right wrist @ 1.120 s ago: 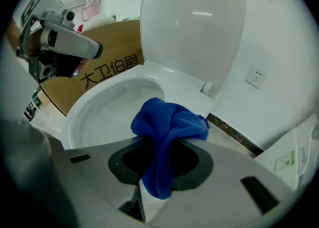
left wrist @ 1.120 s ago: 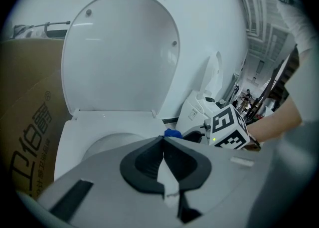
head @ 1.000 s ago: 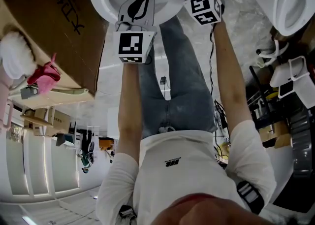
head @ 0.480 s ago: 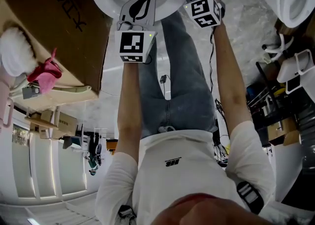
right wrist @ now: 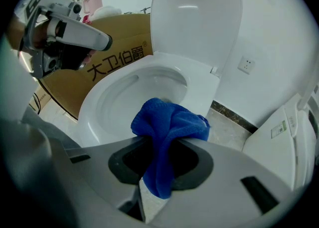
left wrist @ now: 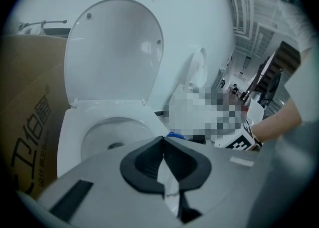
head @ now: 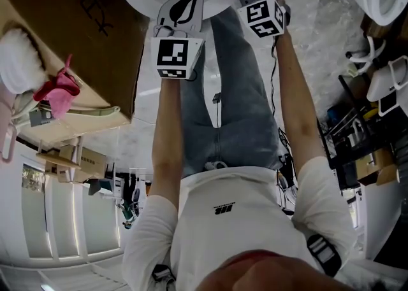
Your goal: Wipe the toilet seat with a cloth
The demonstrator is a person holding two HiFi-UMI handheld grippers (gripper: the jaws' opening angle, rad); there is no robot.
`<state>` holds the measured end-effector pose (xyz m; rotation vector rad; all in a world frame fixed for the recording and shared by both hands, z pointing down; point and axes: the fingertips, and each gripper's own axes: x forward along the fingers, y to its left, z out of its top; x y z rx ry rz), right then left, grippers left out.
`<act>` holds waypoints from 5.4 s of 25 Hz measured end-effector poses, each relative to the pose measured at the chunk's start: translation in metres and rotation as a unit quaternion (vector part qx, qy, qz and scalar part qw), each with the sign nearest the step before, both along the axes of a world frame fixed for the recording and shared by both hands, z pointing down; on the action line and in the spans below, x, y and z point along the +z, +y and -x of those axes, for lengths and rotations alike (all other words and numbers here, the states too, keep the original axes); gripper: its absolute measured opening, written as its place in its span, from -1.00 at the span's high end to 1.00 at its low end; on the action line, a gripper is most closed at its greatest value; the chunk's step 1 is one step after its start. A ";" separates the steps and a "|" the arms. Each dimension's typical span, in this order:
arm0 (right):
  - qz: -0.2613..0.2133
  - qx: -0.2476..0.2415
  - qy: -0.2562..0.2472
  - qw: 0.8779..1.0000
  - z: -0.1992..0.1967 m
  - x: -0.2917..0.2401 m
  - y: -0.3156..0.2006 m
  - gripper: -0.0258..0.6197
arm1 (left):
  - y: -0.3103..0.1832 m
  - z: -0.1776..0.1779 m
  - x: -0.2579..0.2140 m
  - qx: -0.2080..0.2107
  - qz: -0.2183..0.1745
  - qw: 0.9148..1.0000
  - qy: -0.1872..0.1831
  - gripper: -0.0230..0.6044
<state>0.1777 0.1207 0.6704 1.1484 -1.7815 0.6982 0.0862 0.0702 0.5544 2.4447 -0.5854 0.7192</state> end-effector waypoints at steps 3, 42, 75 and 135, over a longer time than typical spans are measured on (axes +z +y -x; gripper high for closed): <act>0.007 -0.001 0.001 1.000 0.010 0.001 0.010 0.64 | 0.004 0.009 0.000 0.000 -0.001 1.000 0.000 0.89; 0.053 -0.076 -0.016 0.996 0.146 0.004 0.080 0.64 | 0.033 0.131 0.007 -0.057 0.013 0.998 -0.011 0.89; 0.050 -0.263 -0.051 0.962 0.244 0.005 0.024 0.64 | 0.011 0.204 0.022 -0.190 0.036 0.981 -0.025 0.89; -0.005 -0.343 -0.088 0.935 0.255 -0.003 -0.171 0.65 | -0.093 0.191 0.024 -0.295 0.044 0.953 -0.046 0.89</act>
